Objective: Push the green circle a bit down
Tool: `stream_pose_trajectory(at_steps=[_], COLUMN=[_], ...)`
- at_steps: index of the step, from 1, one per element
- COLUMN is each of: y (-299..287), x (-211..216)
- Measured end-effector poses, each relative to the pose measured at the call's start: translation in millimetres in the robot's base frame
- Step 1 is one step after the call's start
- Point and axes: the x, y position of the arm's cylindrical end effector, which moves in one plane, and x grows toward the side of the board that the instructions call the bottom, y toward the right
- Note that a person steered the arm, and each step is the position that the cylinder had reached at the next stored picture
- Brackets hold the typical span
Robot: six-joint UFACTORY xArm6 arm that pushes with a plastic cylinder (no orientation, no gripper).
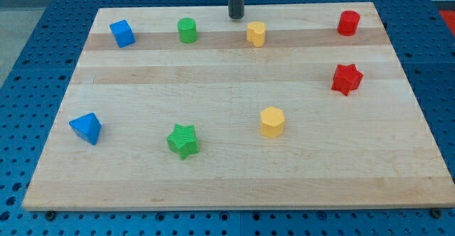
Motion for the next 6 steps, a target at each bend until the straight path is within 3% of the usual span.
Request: stream_pose_trajectory(at_steps=[2, 3, 4, 6], y=[-75.3, -79.0, -75.6, -72.6], x=[-0.3, -5.6, 17.5, 141.3])
